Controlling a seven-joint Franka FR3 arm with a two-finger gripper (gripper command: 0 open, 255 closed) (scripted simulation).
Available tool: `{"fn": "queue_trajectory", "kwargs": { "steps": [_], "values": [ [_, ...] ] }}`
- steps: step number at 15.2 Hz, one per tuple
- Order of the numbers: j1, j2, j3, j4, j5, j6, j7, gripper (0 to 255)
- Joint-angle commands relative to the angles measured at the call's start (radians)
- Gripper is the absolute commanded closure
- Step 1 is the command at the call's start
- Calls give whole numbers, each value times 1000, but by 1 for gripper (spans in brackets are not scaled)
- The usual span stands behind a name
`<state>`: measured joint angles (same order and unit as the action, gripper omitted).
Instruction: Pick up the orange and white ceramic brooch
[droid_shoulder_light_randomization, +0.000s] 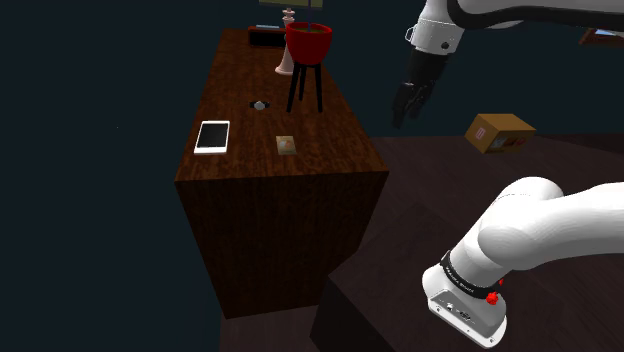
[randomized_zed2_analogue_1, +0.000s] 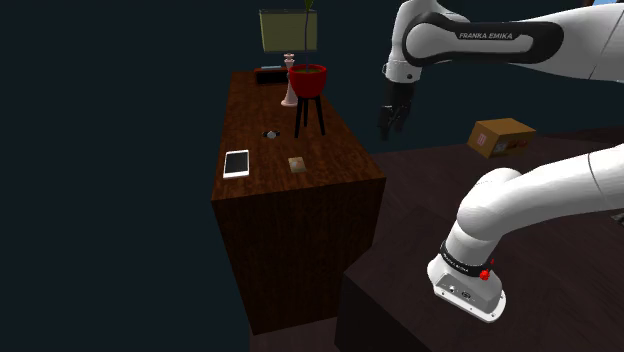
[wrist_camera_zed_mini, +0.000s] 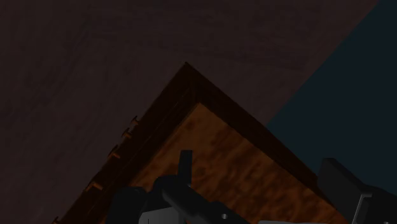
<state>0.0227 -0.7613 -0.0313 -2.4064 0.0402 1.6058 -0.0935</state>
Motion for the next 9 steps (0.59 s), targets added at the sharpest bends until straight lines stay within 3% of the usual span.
{"fn": "queue_trajectory", "kwargs": {
  "steps": [1, 9],
  "values": [
    [0, 0, 0, 0, 0, 0, 0, 0],
    [1, 235, 146, 66, 63, 190, 254, 0]
  ]
}}
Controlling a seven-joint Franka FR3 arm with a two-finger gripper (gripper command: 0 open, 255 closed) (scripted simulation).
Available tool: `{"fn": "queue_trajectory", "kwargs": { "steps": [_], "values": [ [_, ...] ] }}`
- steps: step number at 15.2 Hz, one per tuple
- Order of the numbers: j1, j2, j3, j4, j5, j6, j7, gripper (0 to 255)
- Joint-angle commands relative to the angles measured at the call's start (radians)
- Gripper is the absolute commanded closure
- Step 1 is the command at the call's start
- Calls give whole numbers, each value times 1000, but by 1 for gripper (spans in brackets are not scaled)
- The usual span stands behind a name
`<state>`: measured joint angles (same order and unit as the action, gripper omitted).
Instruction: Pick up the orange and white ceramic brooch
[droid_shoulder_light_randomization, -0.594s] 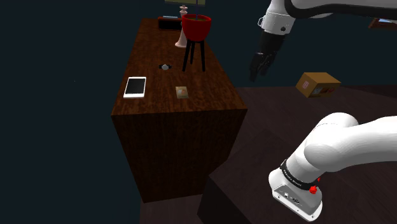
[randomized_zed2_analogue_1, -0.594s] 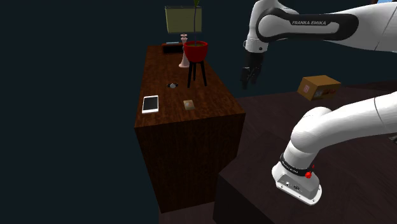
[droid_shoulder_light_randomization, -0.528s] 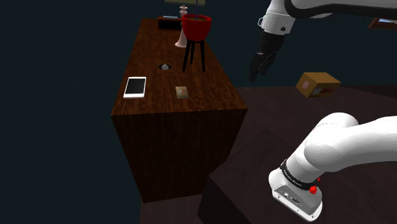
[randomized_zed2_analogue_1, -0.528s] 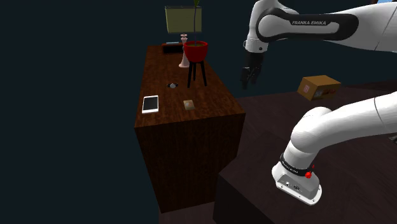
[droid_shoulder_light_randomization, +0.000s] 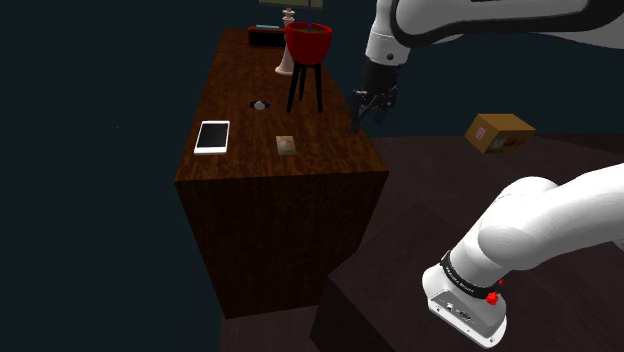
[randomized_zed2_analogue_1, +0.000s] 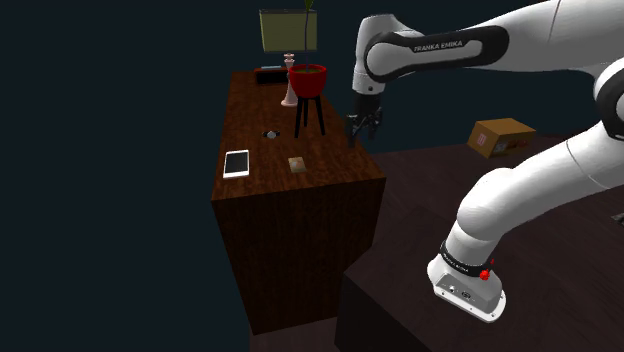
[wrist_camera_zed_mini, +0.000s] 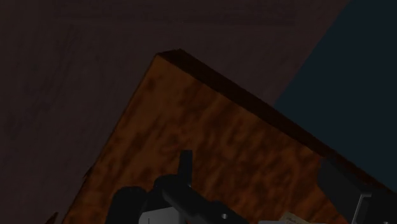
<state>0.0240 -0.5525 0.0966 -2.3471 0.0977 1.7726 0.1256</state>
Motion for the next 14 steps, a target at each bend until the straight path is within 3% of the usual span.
{"fn": "queue_trajectory", "kwargs": {
  "steps": [1, 7, 14],
  "values": [
    [-1, 61, 34, 22, 8, 44, 67, 0],
    [-13, 282, 119, 148, -12, 149, 260, 0],
    [-13, 564, 177, 364, -99, 213, 492, 0]
  ]
}}
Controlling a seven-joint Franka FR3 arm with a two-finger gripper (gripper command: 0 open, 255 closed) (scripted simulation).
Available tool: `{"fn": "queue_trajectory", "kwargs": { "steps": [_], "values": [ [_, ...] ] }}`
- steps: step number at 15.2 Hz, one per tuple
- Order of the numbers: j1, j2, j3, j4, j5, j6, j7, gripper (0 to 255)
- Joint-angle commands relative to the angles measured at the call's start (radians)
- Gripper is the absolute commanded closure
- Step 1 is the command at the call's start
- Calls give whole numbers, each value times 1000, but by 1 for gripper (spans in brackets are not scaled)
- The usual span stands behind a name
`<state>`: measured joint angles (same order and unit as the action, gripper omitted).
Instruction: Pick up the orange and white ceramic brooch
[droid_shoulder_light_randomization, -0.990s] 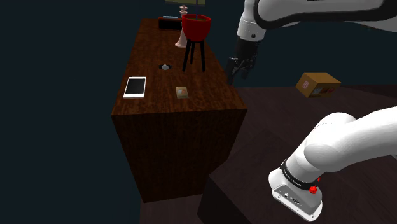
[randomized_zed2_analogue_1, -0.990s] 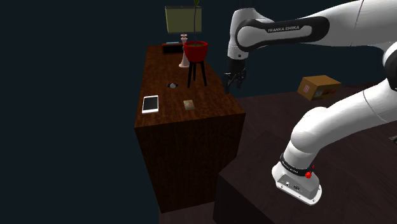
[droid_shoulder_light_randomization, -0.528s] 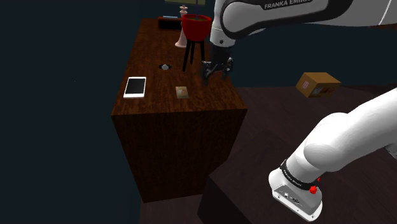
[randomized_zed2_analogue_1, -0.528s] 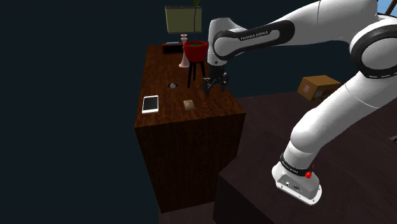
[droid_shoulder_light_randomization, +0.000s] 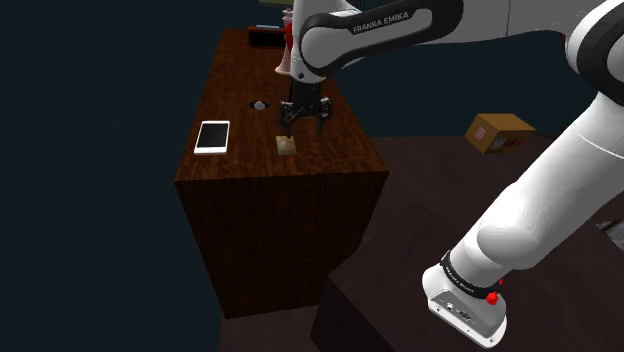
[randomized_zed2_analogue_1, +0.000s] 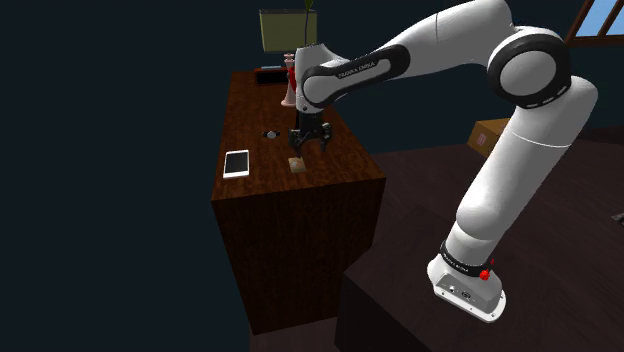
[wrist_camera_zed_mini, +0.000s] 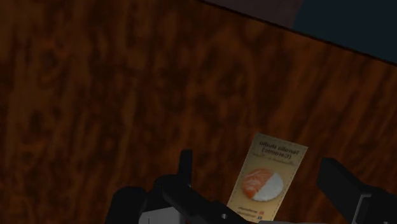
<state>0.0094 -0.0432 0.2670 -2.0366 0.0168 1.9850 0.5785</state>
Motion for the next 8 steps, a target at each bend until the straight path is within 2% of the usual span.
{"fn": "queue_trajectory", "kwargs": {
  "steps": [1, 4, 8],
  "values": [
    [5, 96, 10, 90, -34, 3, 71, 0],
    [18, 196, 11, 185, -72, 3, 144, 0],
    [20, 212, 9, 150, -78, 53, 148, 0]
  ]
}}
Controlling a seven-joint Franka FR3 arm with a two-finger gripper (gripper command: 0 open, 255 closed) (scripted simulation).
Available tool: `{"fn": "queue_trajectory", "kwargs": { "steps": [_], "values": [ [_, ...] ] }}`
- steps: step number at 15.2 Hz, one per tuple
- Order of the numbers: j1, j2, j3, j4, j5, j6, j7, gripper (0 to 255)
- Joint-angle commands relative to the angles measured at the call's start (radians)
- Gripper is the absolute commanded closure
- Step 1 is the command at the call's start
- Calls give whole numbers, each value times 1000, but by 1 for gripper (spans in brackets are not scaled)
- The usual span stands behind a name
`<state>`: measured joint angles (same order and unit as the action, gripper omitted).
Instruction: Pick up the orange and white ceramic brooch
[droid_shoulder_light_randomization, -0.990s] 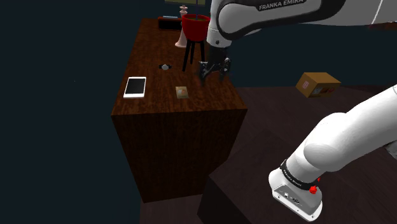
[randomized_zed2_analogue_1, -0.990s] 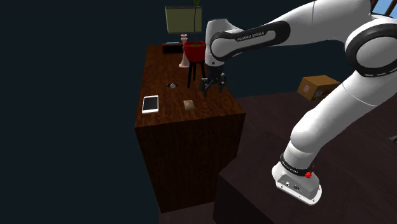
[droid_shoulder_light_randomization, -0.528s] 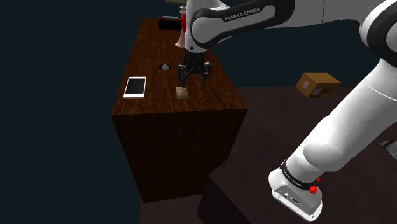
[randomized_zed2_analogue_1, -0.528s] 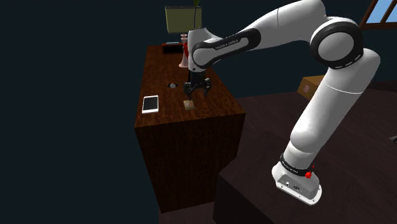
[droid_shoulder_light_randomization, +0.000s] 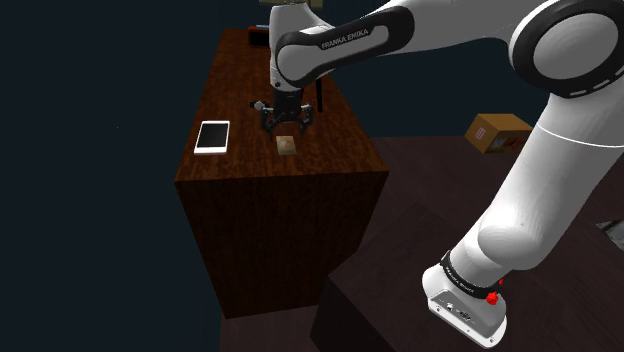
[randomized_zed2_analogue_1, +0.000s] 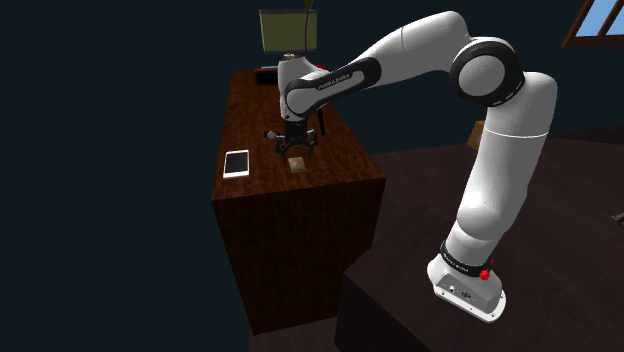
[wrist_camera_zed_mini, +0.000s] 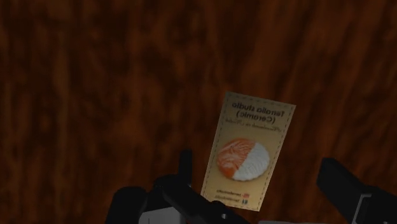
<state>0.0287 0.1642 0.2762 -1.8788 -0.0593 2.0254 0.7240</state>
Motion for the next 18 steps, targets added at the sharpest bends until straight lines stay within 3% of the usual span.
{"fn": "queue_trajectory", "kwargs": {
  "steps": [1, 5, 6, 18],
  "values": [
    [1, 9, -1, -15, -4, 25, 4, 0],
    [2, 22, -2, -35, -8, 56, 7, 0],
    [1, 21, -2, -37, -8, 58, 7, 255],
    [1, 7, 0, -12, -3, 19, 3, 255]
  ]
}}
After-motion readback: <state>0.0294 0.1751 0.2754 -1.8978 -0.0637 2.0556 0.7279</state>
